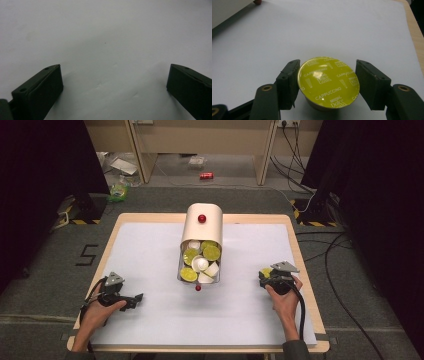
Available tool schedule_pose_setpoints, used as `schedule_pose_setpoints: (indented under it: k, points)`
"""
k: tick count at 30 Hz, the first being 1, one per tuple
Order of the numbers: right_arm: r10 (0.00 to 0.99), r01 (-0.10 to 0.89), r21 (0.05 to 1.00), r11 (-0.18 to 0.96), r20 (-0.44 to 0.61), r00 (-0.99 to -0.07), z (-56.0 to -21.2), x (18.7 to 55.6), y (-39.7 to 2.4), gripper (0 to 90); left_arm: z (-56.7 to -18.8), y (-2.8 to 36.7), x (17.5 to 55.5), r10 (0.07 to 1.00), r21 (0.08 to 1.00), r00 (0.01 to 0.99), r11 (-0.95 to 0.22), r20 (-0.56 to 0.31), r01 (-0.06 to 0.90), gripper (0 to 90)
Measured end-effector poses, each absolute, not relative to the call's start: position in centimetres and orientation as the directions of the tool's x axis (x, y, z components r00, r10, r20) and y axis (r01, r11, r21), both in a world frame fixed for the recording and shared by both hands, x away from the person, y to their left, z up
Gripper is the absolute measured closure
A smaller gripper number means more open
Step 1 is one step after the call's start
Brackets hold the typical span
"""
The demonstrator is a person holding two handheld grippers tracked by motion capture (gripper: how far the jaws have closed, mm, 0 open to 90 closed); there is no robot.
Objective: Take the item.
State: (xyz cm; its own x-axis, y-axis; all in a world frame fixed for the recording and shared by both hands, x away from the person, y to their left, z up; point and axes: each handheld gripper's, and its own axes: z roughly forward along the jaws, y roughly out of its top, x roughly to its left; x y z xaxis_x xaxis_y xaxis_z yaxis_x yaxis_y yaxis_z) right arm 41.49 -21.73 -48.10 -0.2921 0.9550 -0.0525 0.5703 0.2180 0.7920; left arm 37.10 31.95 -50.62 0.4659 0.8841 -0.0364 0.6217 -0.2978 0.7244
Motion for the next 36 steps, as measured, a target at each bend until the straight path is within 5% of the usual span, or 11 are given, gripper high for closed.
schedule_pose_setpoints:
  k: [14,36]
  points:
    - [0.958,0.539,0.829,0.152,0.009,-0.285,-46.8,41.1,-22.2,24.8,-50.6,32.0,37.1,0.884,0.724,0.466,-0.297,-0.038,0.622,0.0]
    - [0.926,0.433,0.889,0.147,0.031,-0.377,-42.7,38.1,-20.5,23.1,-50.6,32.0,37.1,0.884,0.725,0.466,-0.295,-0.041,0.623,0.0]
